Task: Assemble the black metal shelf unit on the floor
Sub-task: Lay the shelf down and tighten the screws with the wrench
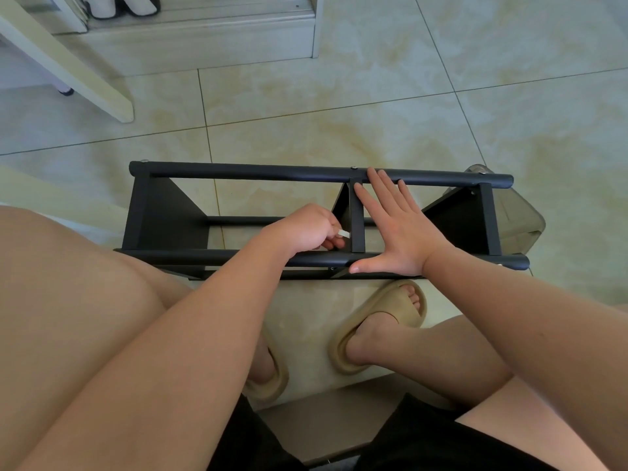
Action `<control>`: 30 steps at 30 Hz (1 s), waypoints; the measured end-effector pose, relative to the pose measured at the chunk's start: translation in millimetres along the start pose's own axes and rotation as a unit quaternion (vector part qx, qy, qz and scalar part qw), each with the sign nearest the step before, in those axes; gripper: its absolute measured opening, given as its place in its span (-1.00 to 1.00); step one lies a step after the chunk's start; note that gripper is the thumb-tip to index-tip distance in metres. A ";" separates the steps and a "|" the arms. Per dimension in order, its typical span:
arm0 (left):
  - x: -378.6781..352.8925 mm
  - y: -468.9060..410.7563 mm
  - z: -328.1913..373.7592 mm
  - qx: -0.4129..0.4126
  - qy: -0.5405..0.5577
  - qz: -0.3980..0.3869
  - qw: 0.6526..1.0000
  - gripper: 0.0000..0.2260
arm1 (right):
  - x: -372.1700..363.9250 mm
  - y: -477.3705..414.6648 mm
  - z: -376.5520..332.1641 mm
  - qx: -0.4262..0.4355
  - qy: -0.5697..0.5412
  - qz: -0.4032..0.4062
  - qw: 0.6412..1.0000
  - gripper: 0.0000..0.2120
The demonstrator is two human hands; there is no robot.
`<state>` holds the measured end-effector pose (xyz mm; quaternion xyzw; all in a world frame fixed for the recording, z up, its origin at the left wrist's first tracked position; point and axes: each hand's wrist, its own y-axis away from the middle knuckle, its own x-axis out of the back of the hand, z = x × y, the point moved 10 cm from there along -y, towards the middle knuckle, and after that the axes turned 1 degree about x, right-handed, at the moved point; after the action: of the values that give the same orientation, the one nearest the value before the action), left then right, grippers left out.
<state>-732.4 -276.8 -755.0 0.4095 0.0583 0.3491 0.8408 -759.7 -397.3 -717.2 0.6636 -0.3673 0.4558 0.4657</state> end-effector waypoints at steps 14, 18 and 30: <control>-0.2 0.5 2.7 -0.038 -0.152 -0.013 0.988 -0.76 | 0.3 0.4 -0.2 -0.001 0.001 0.004 1.000 0.26; -3.8 0.3 1.1 -0.035 -0.188 -0.030 0.981 -0.76 | 1.0 0.5 -0.5 0.000 0.000 0.005 1.000 0.27; 15.5 2.7 8.4 -0.077 -0.194 0.017 0.978 -0.76 | 1.3 0.6 -0.5 -0.001 -0.010 0.003 1.000 0.27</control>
<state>-719.1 -271.3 -744.7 0.4050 -0.1401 0.2806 0.8588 -759.9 -397.2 -715.7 0.6668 -0.3746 0.4503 0.4607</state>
